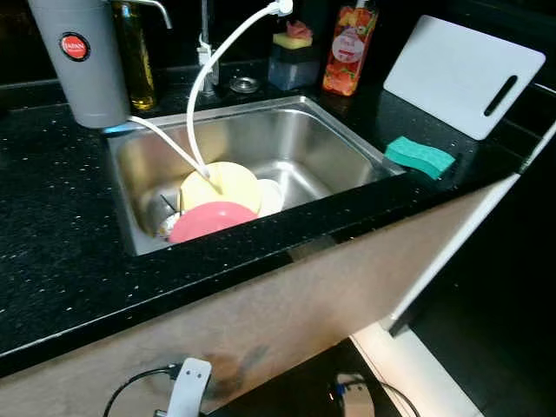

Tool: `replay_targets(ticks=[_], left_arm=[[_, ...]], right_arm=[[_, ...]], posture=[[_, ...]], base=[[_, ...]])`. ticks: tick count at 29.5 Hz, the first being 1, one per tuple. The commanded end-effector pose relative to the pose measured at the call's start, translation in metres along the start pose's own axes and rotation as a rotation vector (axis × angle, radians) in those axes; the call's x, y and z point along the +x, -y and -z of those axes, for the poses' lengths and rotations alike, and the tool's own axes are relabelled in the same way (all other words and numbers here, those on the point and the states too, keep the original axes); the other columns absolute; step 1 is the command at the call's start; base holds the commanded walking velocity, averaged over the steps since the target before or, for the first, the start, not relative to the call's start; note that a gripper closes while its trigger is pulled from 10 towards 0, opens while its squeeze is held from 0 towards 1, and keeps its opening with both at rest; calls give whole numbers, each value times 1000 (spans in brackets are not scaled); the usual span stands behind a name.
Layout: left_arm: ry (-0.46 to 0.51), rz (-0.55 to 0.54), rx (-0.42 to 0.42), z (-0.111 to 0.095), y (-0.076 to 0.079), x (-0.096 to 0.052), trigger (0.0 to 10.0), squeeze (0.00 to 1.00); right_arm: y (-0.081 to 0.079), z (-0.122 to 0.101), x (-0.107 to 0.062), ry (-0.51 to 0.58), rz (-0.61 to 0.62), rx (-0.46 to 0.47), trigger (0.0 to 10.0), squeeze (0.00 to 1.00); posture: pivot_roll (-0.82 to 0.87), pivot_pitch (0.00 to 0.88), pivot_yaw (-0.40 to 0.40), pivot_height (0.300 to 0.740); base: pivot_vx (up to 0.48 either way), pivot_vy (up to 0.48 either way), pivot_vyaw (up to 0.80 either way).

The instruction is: Kitchen organization

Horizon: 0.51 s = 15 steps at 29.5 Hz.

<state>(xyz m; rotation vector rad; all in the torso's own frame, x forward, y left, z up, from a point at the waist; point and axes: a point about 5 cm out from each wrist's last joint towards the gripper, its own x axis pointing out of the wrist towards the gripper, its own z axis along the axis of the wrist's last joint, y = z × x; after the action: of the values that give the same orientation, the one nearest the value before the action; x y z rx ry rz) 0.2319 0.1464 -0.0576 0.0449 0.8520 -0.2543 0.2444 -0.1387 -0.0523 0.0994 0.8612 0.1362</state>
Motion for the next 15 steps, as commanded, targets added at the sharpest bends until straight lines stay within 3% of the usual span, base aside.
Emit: replay_targets(ticks=[1, 15], left_arm=[[-22, -6, -29, 8, -2, -1, 10000, 0], [-33, 12, 19, 5, -1, -1, 10000, 0]], right_arm=[[-4, -14, 2, 7, -5, 19, 10000, 0], [-2, -11, 2, -42, 27, -9, 10000, 0]], posture=[[58, 130, -64, 740], [46, 114, -55, 740]], base=[[0, 0, 0], [0, 0, 0]])
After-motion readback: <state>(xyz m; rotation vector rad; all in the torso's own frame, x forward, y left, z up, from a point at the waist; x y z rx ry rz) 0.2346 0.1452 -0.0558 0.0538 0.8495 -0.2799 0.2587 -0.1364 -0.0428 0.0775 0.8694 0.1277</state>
